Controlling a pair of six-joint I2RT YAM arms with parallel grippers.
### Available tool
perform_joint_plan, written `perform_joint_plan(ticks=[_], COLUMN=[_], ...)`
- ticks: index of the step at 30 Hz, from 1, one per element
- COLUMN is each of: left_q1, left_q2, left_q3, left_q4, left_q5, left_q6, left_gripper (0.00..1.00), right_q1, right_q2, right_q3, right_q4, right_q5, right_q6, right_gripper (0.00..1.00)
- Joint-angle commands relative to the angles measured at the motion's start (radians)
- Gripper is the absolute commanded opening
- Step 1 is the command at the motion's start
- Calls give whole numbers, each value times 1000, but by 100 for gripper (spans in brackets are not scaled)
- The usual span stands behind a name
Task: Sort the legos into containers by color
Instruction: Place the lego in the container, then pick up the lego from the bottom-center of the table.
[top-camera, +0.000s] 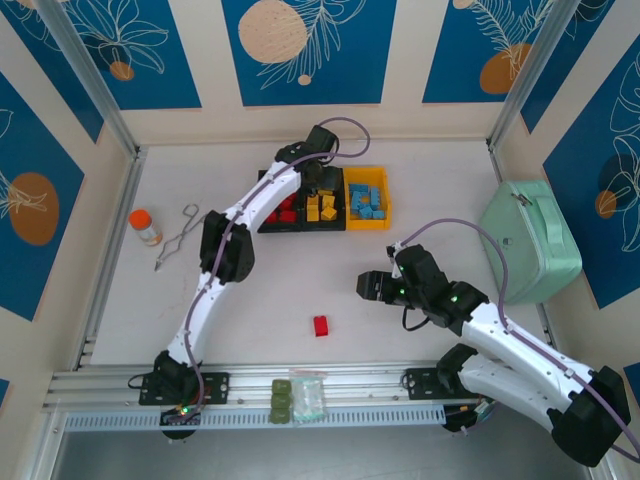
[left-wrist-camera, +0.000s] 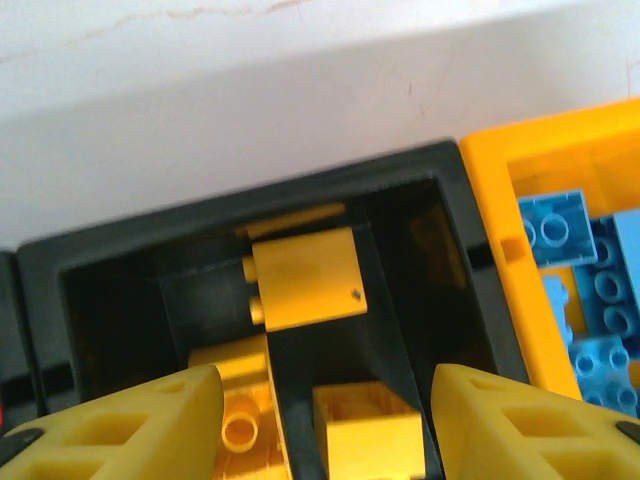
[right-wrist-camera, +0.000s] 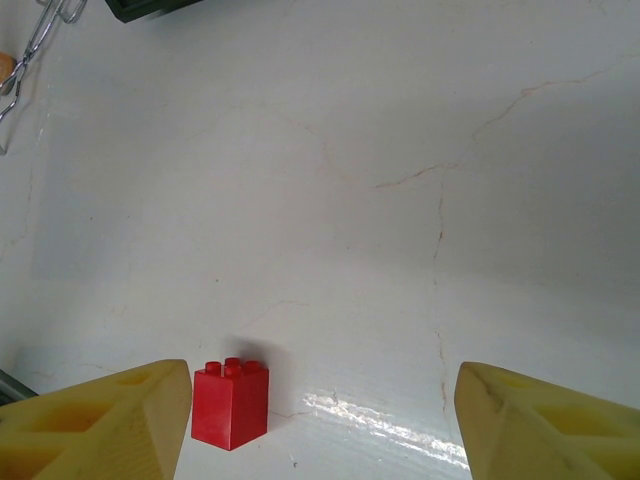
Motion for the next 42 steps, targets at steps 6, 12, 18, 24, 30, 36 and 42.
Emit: perform_joint_plan(ticks=[6, 12, 18, 24, 30, 36, 42], left_q1=[-19, -20, -9, 12, 46, 73, 78], left_q2=[-372, -608, -807, -1011, -1213, -1396, -1522], left_q3=[-355, -686, -981, -1252, -1501, -1702, -1841], left_q4=[95, 192, 249, 286, 276, 259, 268], left_q5=[110, 162, 223, 263, 278, 319, 348], left_q6=[-16, -35, -58, -99, -165, -258, -350], left_gripper=[59, 60, 61, 64, 67, 72, 74], right_q1=[18, 53, 107, 171, 228, 290, 338], right_q2=[29, 71, 157, 268, 398, 559, 705], right_q3=[50, 85, 130, 193, 259, 351, 435], right_q4=[-35, -67, -90, -105, -116, -154, -197], right_q5=[-11, -10, -12, -7, -12, -17, -34], right_q6=[-10, 1, 22, 38, 56, 62, 65], right_gripper=[71, 71, 70, 70, 70, 70, 70])
